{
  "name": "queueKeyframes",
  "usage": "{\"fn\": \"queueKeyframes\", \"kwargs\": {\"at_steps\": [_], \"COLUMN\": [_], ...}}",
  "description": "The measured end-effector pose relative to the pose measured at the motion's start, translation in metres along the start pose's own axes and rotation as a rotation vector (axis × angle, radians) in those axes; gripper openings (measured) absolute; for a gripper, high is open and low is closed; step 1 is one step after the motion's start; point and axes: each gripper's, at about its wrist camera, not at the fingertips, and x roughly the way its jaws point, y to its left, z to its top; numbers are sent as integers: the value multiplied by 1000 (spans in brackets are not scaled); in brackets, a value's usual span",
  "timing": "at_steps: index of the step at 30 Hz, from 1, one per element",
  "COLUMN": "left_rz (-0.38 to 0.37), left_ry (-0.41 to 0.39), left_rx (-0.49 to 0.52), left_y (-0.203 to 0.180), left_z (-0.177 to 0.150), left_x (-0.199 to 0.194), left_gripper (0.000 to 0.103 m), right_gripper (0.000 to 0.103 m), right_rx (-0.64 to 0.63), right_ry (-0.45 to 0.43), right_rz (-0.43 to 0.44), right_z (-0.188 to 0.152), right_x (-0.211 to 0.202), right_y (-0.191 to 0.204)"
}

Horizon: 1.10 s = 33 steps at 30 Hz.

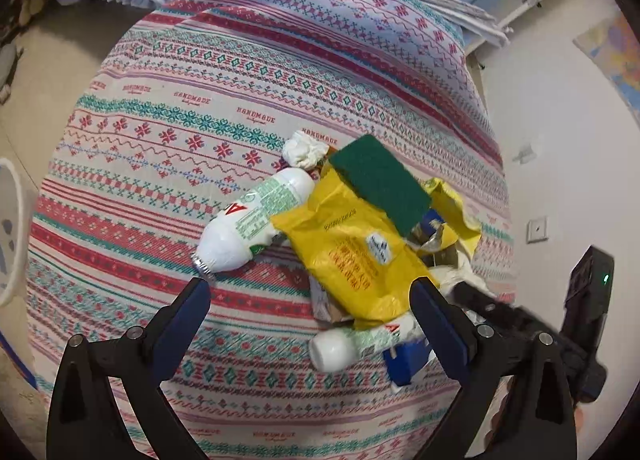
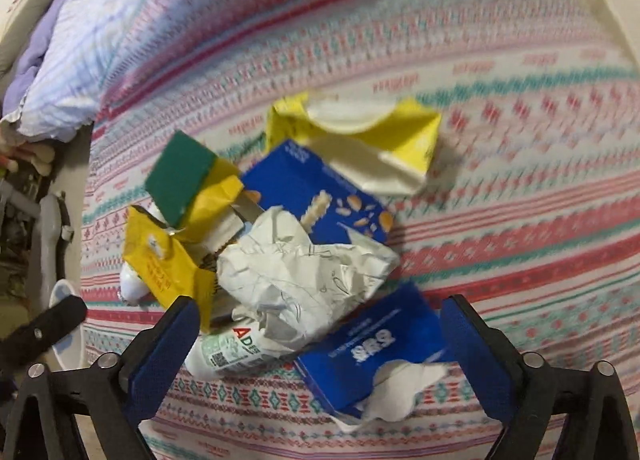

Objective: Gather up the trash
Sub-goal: 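Grasp the yellow wipe packet with the left gripper while the right grasps crumpled paper, then carry both items to the white wastebasket and open both grippers over it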

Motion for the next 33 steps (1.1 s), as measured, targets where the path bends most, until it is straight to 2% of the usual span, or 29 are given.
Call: {"fn": "queueKeyframes", "kwargs": {"at_steps": [2,4,5,6,7,8,12,14,16,17,18,19,21,23,26,33], "left_rz": [-17,-45,-56,-67,-70,-76,-103,-109,-106,-98,-82,-67,-75,-73,-122,-172], "left_ry": [14,31,37,41,42,39,45,43,37,32,26,19,2,-5,-21,-75], "left_rx": [-36,-67,-79,-88,-93,-99,-124,-128,-133,-135,-141,-149,-164,-164,-157,-128], "left_y": [4,6,7,6,6,5,-3,-6,-8,-7,-6,-6,-4,-3,-2,26], "left_z": [2,2,2,2,3,3,3,3,5,7,7,8,6,3,-2,-7], "left_x": [8,14,19,22,26,29,45,53,60,60,61,61,56,48,28,-27], "left_gripper": [94,88,85,84,83,83,83,78,67,53,34,24,17,11,6,5], "right_gripper": [96,79,58,44,43,39,36,35,36,36,36,36,36,36,36,36], "right_rx": [33,54,49,40,44,46,5,9,21,23,26,27,25,25,27,14], "right_ry": [16,10,9,9,-2,-11,-102,-150,-185,-191,-196,-197,-192,-181,-175,-196], "right_rz": [-5,12,30,29,33,39,45,67,101,112,128,134,152,164,160,163], "right_z": [4,7,8,8,7,7,7,8,9,8,8,7,8,8,9,8], "right_x": [11,16,18,19,16,12,-26,-45,-60,-64,-69,-70,-70,-69,-64,-69], "right_y": [-3,-4,-4,-3,-2,-2,5,1,-4,-6,-7,-5,1,2,12,19]}}
